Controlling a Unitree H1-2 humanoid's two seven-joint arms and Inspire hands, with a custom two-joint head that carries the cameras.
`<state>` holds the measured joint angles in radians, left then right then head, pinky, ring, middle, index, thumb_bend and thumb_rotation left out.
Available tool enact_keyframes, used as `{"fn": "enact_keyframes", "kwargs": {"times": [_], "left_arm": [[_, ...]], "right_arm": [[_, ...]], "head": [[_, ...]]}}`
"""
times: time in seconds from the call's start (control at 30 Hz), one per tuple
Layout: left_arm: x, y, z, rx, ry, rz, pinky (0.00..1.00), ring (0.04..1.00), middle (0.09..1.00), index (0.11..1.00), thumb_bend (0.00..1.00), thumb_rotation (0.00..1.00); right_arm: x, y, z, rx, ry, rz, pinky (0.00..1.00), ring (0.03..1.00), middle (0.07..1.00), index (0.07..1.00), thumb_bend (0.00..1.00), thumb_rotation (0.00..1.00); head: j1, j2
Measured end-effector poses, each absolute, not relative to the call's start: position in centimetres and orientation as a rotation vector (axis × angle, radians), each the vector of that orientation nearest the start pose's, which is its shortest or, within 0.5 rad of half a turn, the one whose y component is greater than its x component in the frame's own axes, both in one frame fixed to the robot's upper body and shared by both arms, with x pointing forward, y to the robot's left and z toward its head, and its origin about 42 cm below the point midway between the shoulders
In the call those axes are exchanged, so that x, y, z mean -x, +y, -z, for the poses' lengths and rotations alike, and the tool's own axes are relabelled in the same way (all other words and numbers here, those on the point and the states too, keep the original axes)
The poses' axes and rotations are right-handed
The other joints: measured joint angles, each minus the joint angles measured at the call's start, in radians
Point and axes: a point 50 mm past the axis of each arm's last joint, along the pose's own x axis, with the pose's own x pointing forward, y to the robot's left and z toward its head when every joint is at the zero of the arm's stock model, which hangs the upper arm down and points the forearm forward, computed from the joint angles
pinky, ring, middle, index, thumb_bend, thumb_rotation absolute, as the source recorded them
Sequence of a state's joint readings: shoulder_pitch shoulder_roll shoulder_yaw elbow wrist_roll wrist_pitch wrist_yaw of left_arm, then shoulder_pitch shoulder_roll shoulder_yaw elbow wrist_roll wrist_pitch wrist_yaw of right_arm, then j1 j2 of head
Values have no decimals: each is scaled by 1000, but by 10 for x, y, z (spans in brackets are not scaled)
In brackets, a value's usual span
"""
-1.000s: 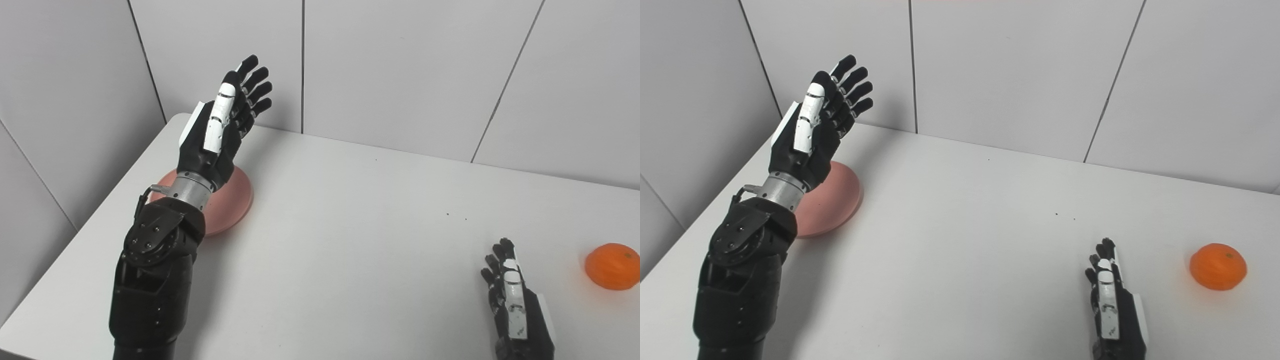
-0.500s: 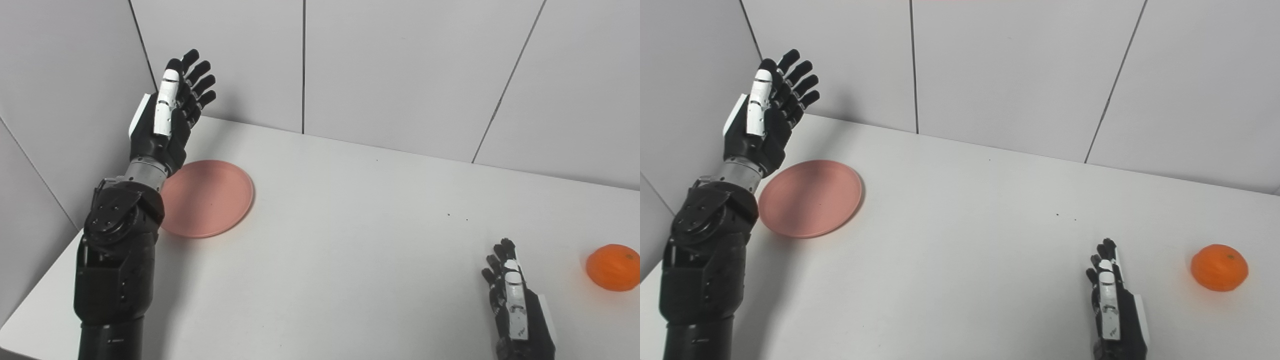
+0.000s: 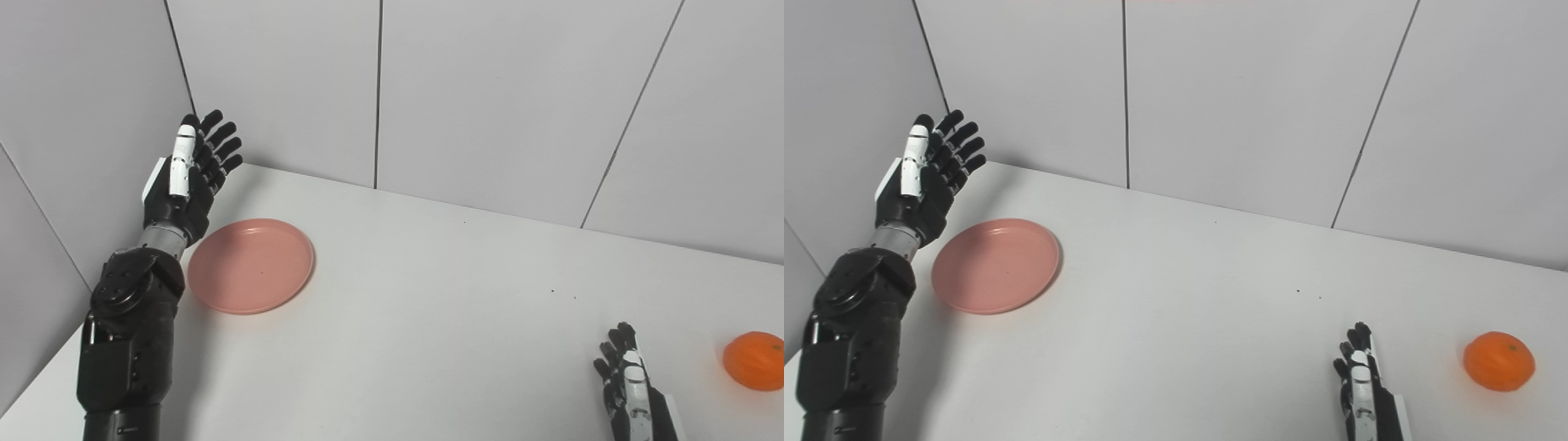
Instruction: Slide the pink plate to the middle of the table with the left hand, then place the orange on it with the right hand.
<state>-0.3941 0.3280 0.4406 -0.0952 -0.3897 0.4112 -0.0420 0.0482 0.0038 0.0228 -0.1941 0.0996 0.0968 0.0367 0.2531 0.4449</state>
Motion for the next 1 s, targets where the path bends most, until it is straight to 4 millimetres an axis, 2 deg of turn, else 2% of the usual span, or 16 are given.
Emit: {"fn": "enact_keyframes", "kwargs": {"times": [0.37, 0.6, 1.0], "left_arm": [[-366, 413, -257, 191, -202, -247, 886, 887, 885, 873, 359, 1000], [-365, 421, -248, 205, -178, -269, 888, 888, 884, 870, 356, 1000], [-360, 431, -244, 203, -165, -274, 883, 884, 882, 864, 349, 1000]], "right_arm": [[-267, -203, -130, -105, -53, -57, 1000, 1000, 1000, 1000, 163, 1000], [-267, -203, -130, -108, -53, -57, 1000, 1000, 1000, 1000, 160, 1000], [-266, -204, -130, -119, -53, -56, 1000, 1000, 1000, 1000, 149, 1000]], "head": [[11, -5], [18, -3], [29, -2]]}}
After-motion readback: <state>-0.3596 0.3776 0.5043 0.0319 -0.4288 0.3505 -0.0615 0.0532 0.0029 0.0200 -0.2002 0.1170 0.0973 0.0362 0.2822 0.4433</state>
